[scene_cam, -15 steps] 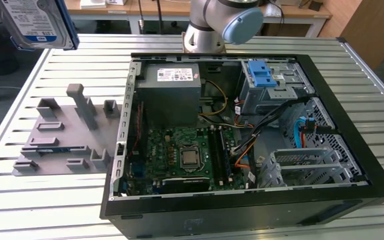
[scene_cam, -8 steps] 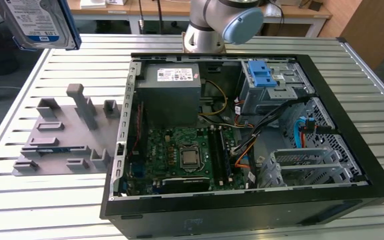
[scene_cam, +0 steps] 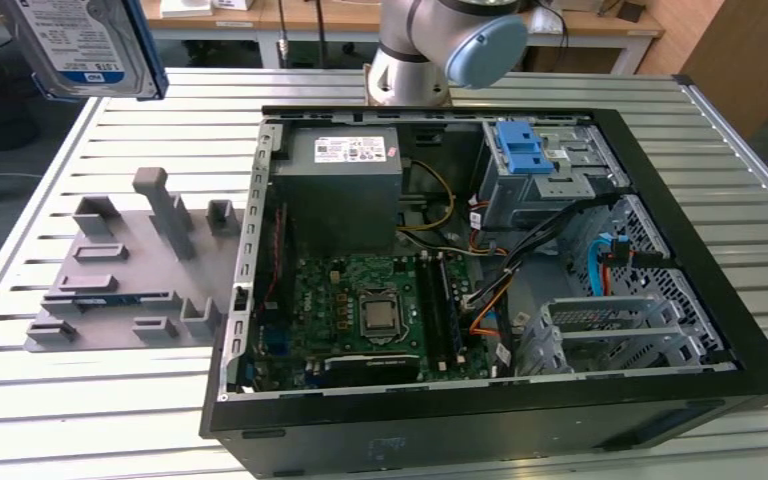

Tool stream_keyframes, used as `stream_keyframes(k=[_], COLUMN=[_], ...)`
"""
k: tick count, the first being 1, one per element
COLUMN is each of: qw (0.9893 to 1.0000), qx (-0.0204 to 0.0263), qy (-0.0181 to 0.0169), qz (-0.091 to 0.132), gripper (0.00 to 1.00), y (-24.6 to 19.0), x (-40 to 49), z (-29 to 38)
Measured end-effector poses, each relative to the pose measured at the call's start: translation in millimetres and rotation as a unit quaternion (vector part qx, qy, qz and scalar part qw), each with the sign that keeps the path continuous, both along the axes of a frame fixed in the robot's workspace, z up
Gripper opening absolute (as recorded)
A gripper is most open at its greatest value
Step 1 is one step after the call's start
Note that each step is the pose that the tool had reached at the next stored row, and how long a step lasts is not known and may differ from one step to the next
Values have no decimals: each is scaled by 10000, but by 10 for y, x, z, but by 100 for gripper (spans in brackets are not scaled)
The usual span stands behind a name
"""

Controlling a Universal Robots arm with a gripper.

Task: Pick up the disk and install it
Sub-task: 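Pick up the disk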

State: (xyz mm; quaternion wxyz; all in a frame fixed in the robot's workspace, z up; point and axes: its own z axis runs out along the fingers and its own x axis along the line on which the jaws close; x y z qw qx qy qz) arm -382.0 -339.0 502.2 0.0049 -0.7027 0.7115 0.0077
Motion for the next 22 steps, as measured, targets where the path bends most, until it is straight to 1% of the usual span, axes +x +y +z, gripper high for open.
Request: stream_keyframes(k=[2, 8, 14, 17, 22], qw=[10000, 10000, 10000, 10000, 10000], qx=[0, 0, 0, 0, -1], qy=[0, 0, 0, 0, 1], qz=[0, 0, 0, 0, 0], gripper=[36, 36, 36, 36, 36], y=[0, 0, -8, -29, -71], x=[17, 111, 163, 189, 270], z=[0, 0, 0, -1, 0])
